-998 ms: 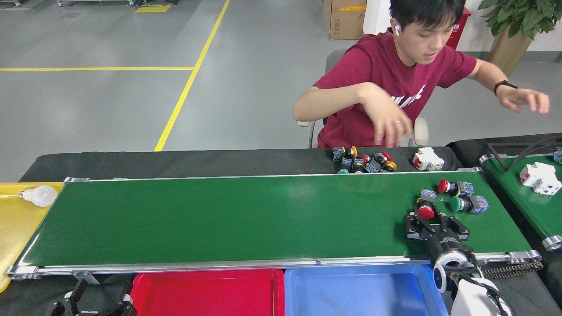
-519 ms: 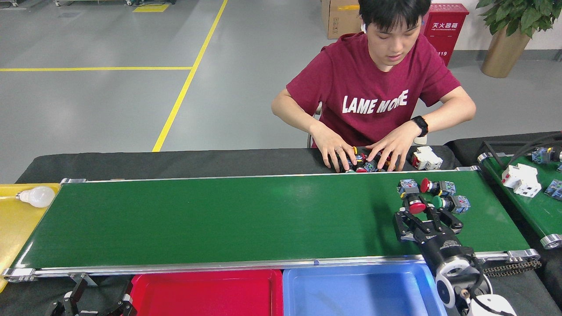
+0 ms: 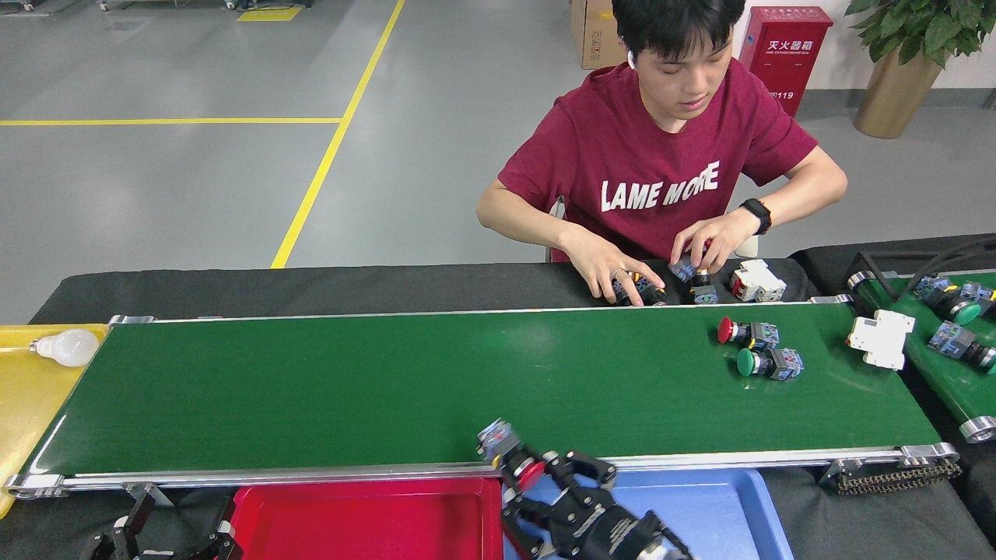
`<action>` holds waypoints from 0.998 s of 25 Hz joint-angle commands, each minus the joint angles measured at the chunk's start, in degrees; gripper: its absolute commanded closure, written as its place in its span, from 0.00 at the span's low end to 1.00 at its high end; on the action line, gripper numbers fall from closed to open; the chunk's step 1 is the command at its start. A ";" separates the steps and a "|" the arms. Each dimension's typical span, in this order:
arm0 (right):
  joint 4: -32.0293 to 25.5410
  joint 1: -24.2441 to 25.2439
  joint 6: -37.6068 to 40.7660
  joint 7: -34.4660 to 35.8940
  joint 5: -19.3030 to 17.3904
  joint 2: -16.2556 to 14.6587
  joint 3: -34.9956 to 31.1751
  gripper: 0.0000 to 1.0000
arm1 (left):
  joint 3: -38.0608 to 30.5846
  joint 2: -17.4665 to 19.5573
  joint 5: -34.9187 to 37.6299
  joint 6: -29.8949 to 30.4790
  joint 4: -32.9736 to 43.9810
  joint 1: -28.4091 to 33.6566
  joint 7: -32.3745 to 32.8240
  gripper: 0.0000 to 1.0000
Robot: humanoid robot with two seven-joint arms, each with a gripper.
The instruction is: Pick switch part from conveyor to tray
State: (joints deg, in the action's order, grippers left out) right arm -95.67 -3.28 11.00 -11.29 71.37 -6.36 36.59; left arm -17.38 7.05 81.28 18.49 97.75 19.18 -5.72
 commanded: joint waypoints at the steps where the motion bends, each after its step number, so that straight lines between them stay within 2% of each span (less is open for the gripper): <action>1: -0.13 0.73 -0.54 -0.22 0.79 0.38 1.12 0.68 | -0.20 0.51 -0.07 0.05 0.78 -0.38 -0.34 0.00; 2: 0.04 1.52 -0.89 -1.01 1.14 0.91 1.38 0.34 | -0.20 0.51 -0.07 -0.04 0.78 -0.38 -0.34 0.00; 3: -0.05 2.04 -1.51 -2.24 1.40 1.35 1.38 0.16 | -0.20 0.51 -0.07 0.05 0.87 -0.38 -0.34 0.00; 5: -0.31 3.10 -2.91 -6.99 1.76 1.88 1.21 0.06 | -0.20 0.51 -0.07 -0.04 0.87 -0.38 -0.34 0.00; 10: -2.42 2.57 -3.00 -7.78 1.58 2.23 0.33 0.04 | -0.20 0.51 -0.07 -0.04 0.87 -0.29 -0.34 0.00; 13: -5.50 1.61 -3.09 -7.43 1.58 3.02 -3.45 0.04 | -0.20 0.51 -0.07 -0.04 0.96 -0.29 -0.34 0.00; 16: -5.67 -0.50 -3.09 -6.81 1.67 6.62 -12.42 0.04 | -0.28 0.51 -0.07 -0.04 1.04 -0.11 -0.34 0.00; 19: -5.58 -1.03 -3.00 -5.76 1.67 7.06 -21.91 0.05 | -0.20 0.43 -0.07 -0.04 1.04 -0.11 -0.34 0.00; 22: -4.62 -0.15 -3.00 4.52 1.67 6.01 -31.22 0.05 | -0.28 0.43 -0.07 -0.04 1.04 -0.11 -0.34 0.00; 25: -3.65 3.98 -2.91 11.73 1.58 5.83 -39.49 0.04 | -0.28 0.51 -0.07 -0.04 1.04 -0.11 -0.34 0.00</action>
State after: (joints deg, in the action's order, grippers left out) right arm -98.87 0.29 7.81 -3.78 73.02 -0.11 -0.99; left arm -17.39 7.05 81.28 18.67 98.03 19.21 -5.72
